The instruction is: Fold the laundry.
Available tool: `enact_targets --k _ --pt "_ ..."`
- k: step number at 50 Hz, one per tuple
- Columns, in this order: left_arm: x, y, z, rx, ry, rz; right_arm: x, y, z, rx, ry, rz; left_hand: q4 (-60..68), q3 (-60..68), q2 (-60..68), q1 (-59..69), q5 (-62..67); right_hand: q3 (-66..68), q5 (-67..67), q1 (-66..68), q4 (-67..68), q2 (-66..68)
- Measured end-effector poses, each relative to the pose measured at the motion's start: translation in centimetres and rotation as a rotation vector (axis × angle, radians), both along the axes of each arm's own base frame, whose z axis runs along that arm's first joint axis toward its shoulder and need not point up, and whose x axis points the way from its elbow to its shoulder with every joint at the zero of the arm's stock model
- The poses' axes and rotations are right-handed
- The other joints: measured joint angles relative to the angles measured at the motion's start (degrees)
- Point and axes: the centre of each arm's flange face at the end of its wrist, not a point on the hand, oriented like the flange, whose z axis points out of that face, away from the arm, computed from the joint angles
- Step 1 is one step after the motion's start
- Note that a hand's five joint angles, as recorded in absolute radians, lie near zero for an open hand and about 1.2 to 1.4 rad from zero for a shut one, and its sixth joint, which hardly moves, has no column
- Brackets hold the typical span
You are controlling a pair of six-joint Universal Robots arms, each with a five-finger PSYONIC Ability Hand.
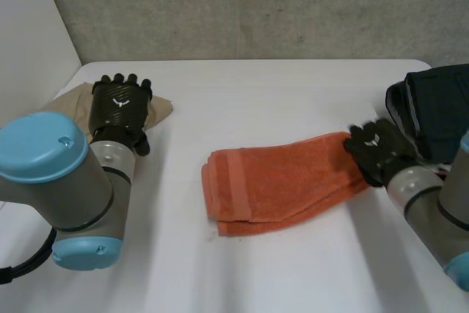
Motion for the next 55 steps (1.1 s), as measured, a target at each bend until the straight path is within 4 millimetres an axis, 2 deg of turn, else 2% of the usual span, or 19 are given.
enact_targets --k 1,3,5,6,10,11,13,14,15,16,17,19,22,29,34,36,42,46,55 --pt "-0.1 0.1 0.1 -0.001 0.004 -0.005 0.4 0.1 0.2 -0.012 -0.003 0.018 -0.08 0.00 0.00 0.00 0.01 0.00 0.00 0.38 0.00 0.00" --pt "-0.6 0.6 0.5 -0.007 0.026 -0.022 4.0 1.6 1.7 -0.092 -0.040 0.196 -0.15 0.00 -0.01 0.00 0.01 0.00 0.00 0.68 0.00 0.00" --pt "-0.7 0.7 0.6 -0.010 0.035 -0.026 5.3 2.4 2.0 -0.111 -0.053 0.260 -0.15 0.00 -0.02 0.00 0.00 0.00 0.00 0.68 0.00 0.00" --pt "-0.8 0.9 1.0 -0.016 0.051 -0.031 7.4 4.1 2.3 -0.134 -0.074 0.376 -0.15 0.00 -0.05 0.00 0.00 0.00 0.00 0.72 0.00 0.00" --pt "-0.8 1.1 1.7 -0.027 0.086 -0.036 10.0 6.7 2.1 -0.144 -0.095 0.526 -0.15 0.00 -0.05 0.00 0.00 0.00 0.76 1.45 0.00 0.00" --pt "-0.8 1.2 2.1 -0.032 0.105 -0.036 12.0 9.1 1.0 -0.122 -0.102 0.643 -0.15 0.00 -0.05 0.00 0.00 0.00 0.97 1.61 0.00 0.00" --pt "-0.8 1.2 2.3 -0.036 0.119 -0.036 13.0 10.4 0.2 -0.102 -0.103 0.705 -0.15 0.00 -0.05 0.00 0.00 0.00 1.00 1.61 0.01 0.00" --pt "-0.7 1.3 2.6 -0.038 0.131 -0.036 13.7 11.3 -0.6 -0.081 -0.105 0.745 -0.15 0.00 -0.05 0.00 0.00 -10.19 -7.24 -5.92 -9.34 11.42" --pt "-0.7 1.3 2.6 -0.039 0.135 -0.036 13.9 11.5 -0.8 -0.074 -0.106 0.755 -0.15 0.00 -0.05 0.00 0.03 -10.19 -7.24 -5.92 -9.34 11.42" --pt "-0.6 1.3 2.7 -0.040 0.142 -0.035 14.2 11.9 -1.1 -0.061 -0.112 0.767 -0.15 0.00 -0.05 0.00 0.00 -28.19 -25.26 -23.64 -28.27 4.17" --pt "-0.6 1.3 2.8 -0.041 0.146 -0.035 14.4 12.0 -1.2 -0.053 -0.117 0.767 -0.15 0.00 -0.05 0.00 0.01 -31.60 -28.67 -27.04 -31.67 -0.15" --pt "-0.6 1.3 2.9 -0.042 0.151 -0.036 14.6 11.9 -1.2 -0.030 -0.141 0.746 -0.15 0.00 -0.05 0.00 0.00 -48.05 -45.05 -39.64 -48.19 -10.75" --pt "-0.7 1.4 3.0 -0.043 0.157 -0.039 14.3 10.7 -0.5 0.021 -0.217 0.646 -0.15 0.00 -0.05 0.00 0.00 -55.33 -51.57 -42.69 -54.60 -13.39" --pt "-2.6 2.7 3.5 -0.050 0.181 -0.106 10.0 5.5 4.0 0.189 -0.577 0.264 -0.15 0.00 -0.05 0.00 0.00 -55.38 -51.58 -42.69 -54.60 -13.39" --pt "-5.1 4.9 3.0 -0.008 0.200 -0.203 7.3 3.5 5.3 0.313 -0.703 0.104 -0.15 0.00 -0.05 0.00 0.00 -55.39 -51.58 -42.69 -54.60 -13.39" --pt "-5.8 5.6 2.5 0.020 0.201 -0.229 7.1 3.1 5.2 0.341 -0.698 0.081 -0.15 0.00 -0.05 0.00 0.00 -55.38 -51.58 -42.69 -54.60 -13.39" --pt "-7.4 7.7 -1.1 0.189 0.161 -0.277 7.3 1.8 3.0 0.428 -0.568 0.050 -0.15 0.00 -0.05 0.00 0.00 -55.39 -51.58 -42.69 -54.60 -13.39" --pt "-7.3 8.2 -3.4 0.285 0.104 -0.264 8.0 1.2 1.6 0.448 -0.493 0.062 -0.15 0.00 -0.05 0.00 0.00 -55.38 -51.58 -42.69 -54.60 -13.39" --pt "-6.5 7.9 -6.1 0.370 -0.006 -0.215 10.1 1.4 -1.8 0.486 -0.395 0.103 -0.15 0.00 -0.05 0.00 0.00 -55.39 -51.58 -42.69 -54.60 -13.39"
